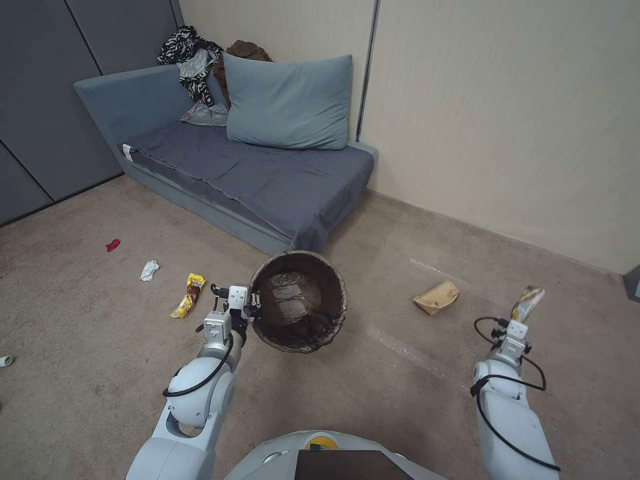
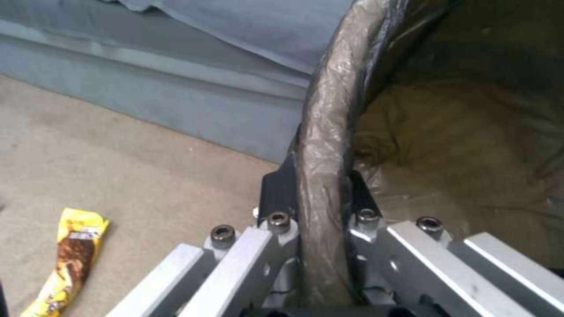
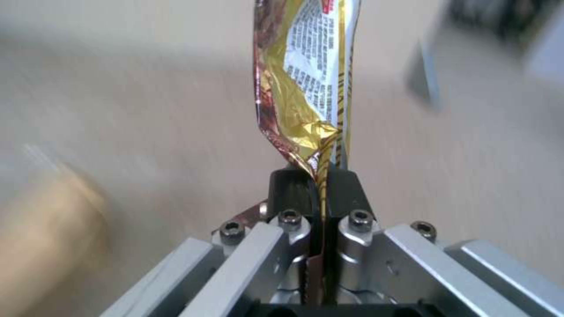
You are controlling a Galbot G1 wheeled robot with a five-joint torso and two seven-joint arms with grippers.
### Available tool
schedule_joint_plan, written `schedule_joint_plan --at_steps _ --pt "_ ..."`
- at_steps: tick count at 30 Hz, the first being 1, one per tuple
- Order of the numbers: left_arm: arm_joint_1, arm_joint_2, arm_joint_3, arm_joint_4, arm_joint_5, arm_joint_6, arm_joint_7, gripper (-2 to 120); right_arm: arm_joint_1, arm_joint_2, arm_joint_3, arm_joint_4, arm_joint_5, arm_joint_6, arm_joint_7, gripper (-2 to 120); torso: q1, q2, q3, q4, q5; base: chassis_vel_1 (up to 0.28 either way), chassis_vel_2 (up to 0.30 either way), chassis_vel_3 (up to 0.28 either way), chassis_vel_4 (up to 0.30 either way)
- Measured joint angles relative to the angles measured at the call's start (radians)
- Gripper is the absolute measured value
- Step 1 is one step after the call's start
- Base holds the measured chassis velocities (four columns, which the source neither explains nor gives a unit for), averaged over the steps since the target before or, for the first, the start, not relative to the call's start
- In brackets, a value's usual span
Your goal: Pick up the trash bin, then pick up the garbage from the floor and place it into the trash bin.
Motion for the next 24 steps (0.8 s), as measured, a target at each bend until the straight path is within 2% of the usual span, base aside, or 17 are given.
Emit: schedule_joint_plan --at_steps 1,3,4,6,7,8,10,11,13,15,18,19,24 --pt "0.0 -0.002 0.004 0.001 -0.01 0.004 -0.001 3 -0.036 0.012 -0.011 0.096 0.002 0.043 -0.04 0 0.0 0.0 0.0 0.0 -0.0006 0.0 0.0 0.0 0.0" --pt "0.001 -0.003 0.009 0.001 -0.022 0.01 -0.002 3 -0.086 0.024 -0.033 0.206 0.005 0.12 -0.117 0 0.0 0.0 0.0 0.0003 0.0001 0.0 0.0 0.0 0.0" --pt "0.001 -0.003 0.009 0.001 -0.022 0.01 -0.002 3 -0.086 0.024 -0.033 0.206 0.005 0.12 -0.117 0 0.0 0.0 0.0 0.0003 0.0001 0.0 0.0 0.0 0.0" --pt "0.002 -0.003 0.012 -0.001 -0.033 0.017 -0.004 3 -0.131 0.031 -0.054 0.304 0.007 0.193 -0.203 0 0.0 0.0 0.0 0.0002 0.0003 0.0 0.0 0.0 0.0" --pt "0.002 -0.003 0.012 -0.001 -0.033 0.017 -0.004 3 -0.131 0.031 -0.054 0.304 0.007 0.193 -0.203 0 0.0 0.0 0.0 0.0002 0.0003 0.0 0.0 0.0 0.0" --pt "0.002 -0.002 0.014 -0.005 -0.04 0.021 -0.006 3 -0.171 0.034 -0.075 0.406 0.019 0.248 -0.286 0 0.0 0.0 0.0 0.0003 0.0003 0.0 0.0 0.0 0.0" --pt "0.003 -0.002 0.016 -0.008 -0.048 0.024 -0.007 3 -0.225 0.035 -0.113 0.538 0.059 0.301 -0.417 0 0.0 0.0 0.0 0.0002 -0.0001 0.0 0.0 0.0 0.0" --pt "0.003 -0.002 0.016 -0.008 -0.048 0.024 -0.007 3 -0.225 0.035 -0.113 0.538 0.059 0.301 -0.417 0 0.0 0.0 0.0 0.0002 -0.0001 0.0 0.0 0.0 0.0" --pt "0.003 -0.002 0.021 -0.009 -0.053 0.026 -0.009 3 -0.26 0.03 -0.152 0.623 0.108 0.342 -0.523 0 0.0 0.0 0.0 0.0004 0.0 0.0 0.0 0.0 0.0" --pt "0.003 -0.003 0.03 -0.01 -0.057 0.028 -0.01 3 -0.286 0.022 -0.203 0.693 0.156 0.368 -0.607 0 0.0 0.0 0.0 0.0002 0.0001 0.0 0.0 0.0 0.0" --pt "0.003 -0.003 0.037 -0.01 -0.059 0.03 -0.01 3 -0.299 0.014 -0.248 0.742 0.184 0.371 -0.655 0 0.0 0.0 0.0 0.0003 0.0001 0.0 0.0 0.0 0.0" --pt "0.003 -0.002 0.043 -0.01 -0.06 0.031 -0.01 3 -0.306 0.004 -0.295 0.783 0.197 0.364 -0.674 0 0.0 0.0 0.0 0.0003 0.0001 0.0 0.0 0.0 0.0" --pt "-0.001 -0.001 0.052 -0.011 -0.062 0.034 -0.011 3 -0.308 -0.015 -0.392 0.85 0.191 0.325 -0.679 0 0.0 0.0 0.0 0.0004 0.0001 0.0 0.0 0.0 0.0"
